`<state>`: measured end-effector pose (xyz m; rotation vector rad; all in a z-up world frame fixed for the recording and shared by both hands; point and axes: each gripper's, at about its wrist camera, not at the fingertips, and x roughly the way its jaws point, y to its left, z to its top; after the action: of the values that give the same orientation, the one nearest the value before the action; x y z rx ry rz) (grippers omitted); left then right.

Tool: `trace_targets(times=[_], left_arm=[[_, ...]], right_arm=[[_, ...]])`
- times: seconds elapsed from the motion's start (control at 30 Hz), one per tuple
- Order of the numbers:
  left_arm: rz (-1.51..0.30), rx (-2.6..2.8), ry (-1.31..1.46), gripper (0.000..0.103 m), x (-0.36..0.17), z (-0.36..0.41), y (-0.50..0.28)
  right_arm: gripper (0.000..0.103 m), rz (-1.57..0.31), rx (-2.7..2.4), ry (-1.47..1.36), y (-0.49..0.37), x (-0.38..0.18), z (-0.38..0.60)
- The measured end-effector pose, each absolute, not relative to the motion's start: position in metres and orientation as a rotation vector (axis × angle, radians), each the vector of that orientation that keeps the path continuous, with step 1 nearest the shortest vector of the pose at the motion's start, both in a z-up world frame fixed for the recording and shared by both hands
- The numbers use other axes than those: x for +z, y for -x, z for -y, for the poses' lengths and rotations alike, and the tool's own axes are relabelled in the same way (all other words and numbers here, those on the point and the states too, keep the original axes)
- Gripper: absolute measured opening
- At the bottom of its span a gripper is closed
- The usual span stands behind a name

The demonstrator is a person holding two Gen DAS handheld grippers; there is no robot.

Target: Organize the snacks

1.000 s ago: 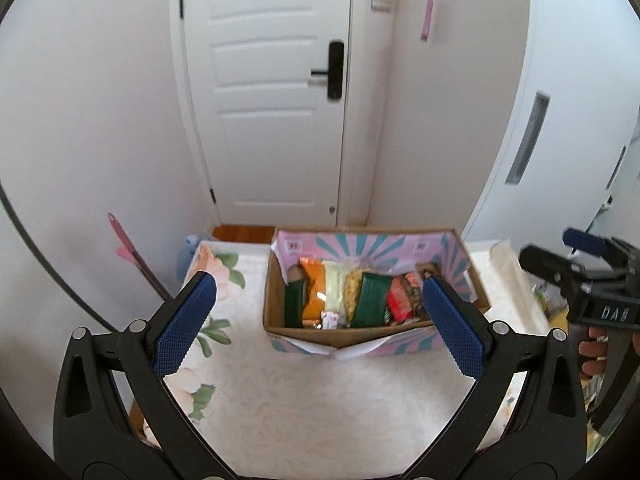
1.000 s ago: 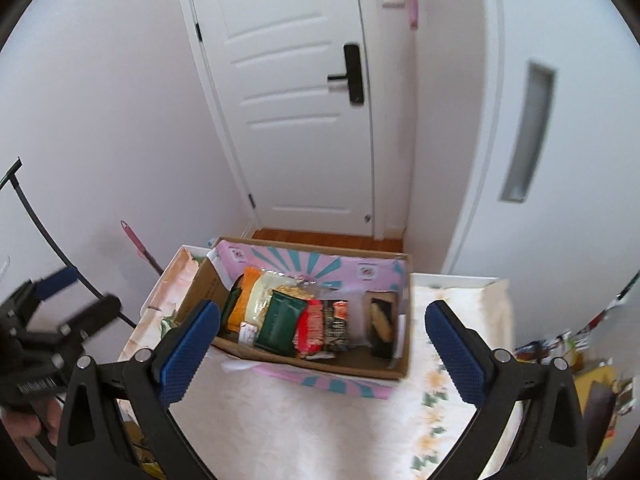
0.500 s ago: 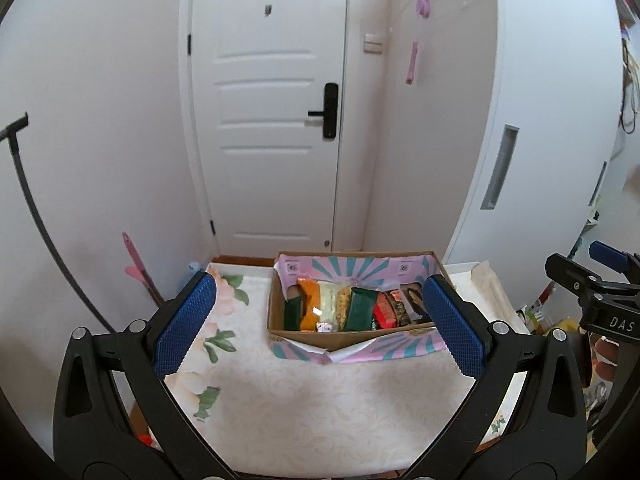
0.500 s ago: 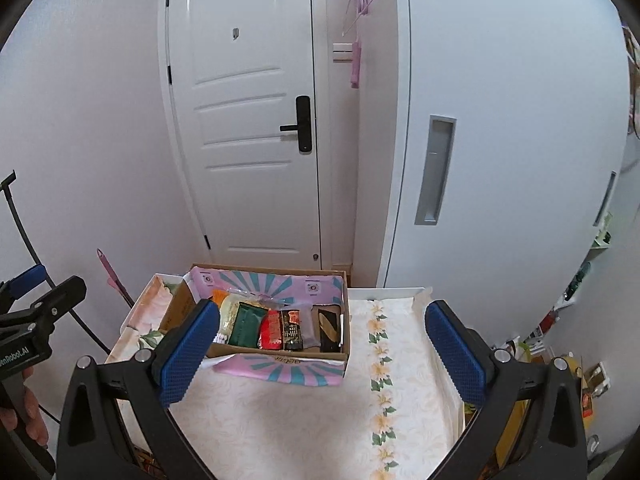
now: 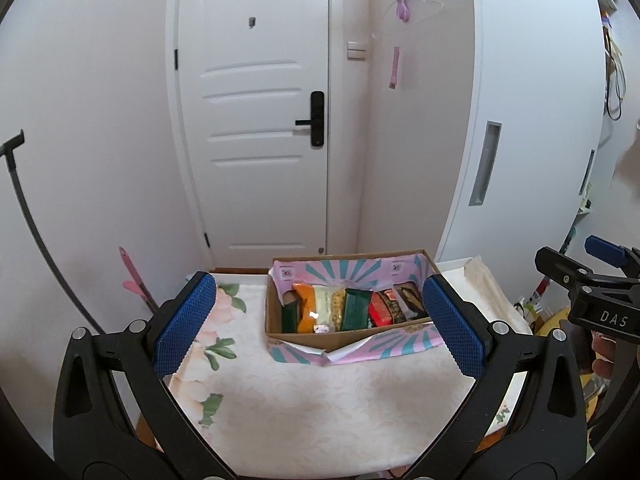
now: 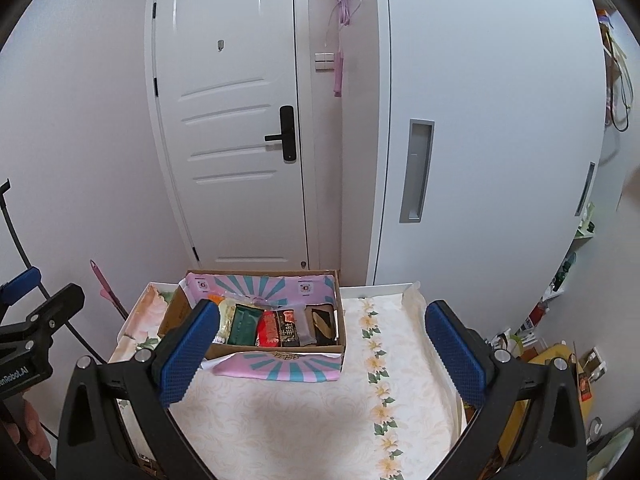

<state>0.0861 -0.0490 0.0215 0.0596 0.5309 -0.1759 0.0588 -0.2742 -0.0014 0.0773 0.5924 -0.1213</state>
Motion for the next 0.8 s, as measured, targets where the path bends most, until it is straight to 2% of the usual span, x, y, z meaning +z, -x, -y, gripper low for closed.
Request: trace_targets(times=[0.8], left_arm=[[-0.526,-0.185,-0.067,0.103,0.0201,0.0472,-0.0912]], right_arm=[[0.102,-0.581,-0.117,-0.076,-0.0627,-0.0008,0.2718]])
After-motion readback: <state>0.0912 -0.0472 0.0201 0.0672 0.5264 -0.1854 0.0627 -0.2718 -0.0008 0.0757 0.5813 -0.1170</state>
